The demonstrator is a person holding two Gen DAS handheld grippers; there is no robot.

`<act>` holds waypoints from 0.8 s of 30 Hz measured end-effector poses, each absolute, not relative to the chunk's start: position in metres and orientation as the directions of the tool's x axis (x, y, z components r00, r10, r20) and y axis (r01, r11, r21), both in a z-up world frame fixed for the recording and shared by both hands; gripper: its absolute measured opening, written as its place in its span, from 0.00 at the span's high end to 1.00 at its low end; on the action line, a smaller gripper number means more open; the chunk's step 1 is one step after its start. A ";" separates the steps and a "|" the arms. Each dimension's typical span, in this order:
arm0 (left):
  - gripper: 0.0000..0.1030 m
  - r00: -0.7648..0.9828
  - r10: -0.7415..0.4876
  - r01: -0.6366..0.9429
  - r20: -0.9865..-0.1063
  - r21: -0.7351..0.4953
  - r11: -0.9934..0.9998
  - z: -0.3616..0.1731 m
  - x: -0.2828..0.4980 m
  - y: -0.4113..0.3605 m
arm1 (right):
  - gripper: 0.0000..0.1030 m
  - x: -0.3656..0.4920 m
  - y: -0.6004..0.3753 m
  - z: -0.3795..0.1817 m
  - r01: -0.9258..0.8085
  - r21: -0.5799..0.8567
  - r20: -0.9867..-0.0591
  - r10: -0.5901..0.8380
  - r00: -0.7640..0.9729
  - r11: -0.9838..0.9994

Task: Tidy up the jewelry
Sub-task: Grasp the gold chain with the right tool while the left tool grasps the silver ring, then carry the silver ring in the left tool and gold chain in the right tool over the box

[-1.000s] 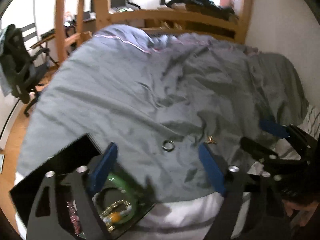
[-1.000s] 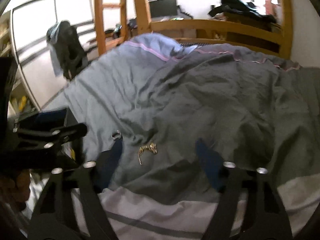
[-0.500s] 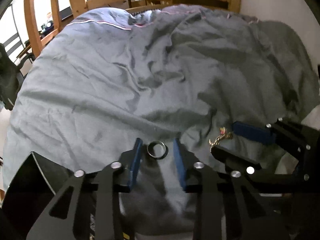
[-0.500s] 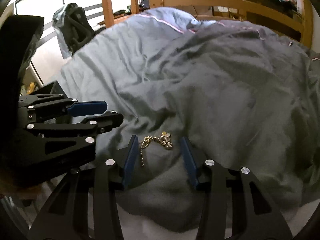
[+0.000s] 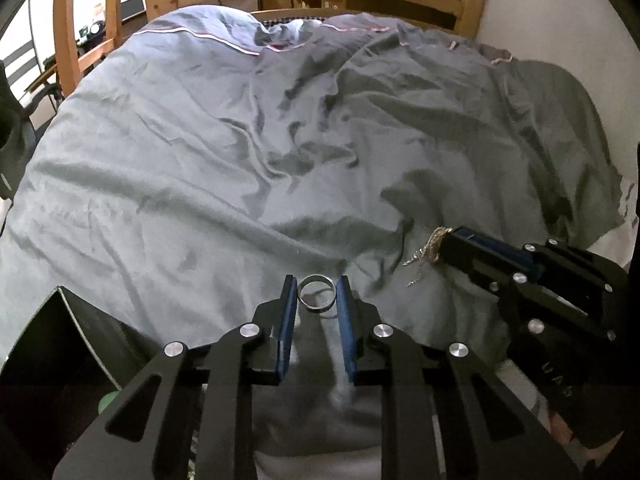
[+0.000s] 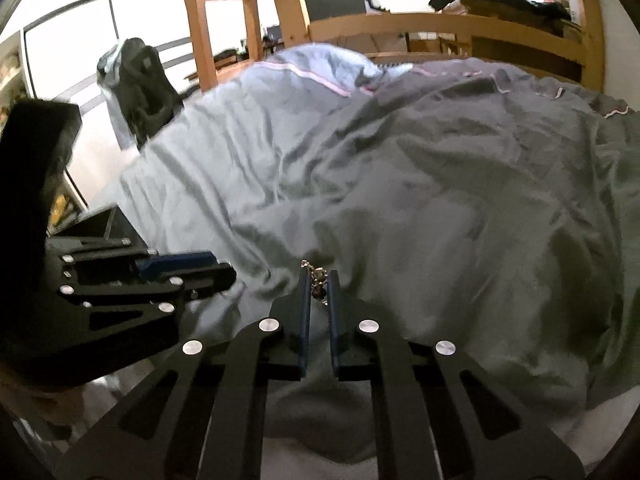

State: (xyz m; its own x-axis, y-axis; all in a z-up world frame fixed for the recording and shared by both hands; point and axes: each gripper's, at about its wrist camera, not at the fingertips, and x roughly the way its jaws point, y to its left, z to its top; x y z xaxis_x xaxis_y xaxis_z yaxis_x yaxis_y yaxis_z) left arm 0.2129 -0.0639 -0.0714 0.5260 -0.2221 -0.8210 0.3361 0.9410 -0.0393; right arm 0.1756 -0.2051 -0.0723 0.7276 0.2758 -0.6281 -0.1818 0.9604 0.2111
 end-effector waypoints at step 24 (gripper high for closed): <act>0.81 0.588 -0.189 0.293 -0.786 -0.011 0.956 -0.023 0.191 -0.051 | 0.91 0.161 -0.196 -0.027 -0.217 0.212 -0.533 0.299 0.792 0.953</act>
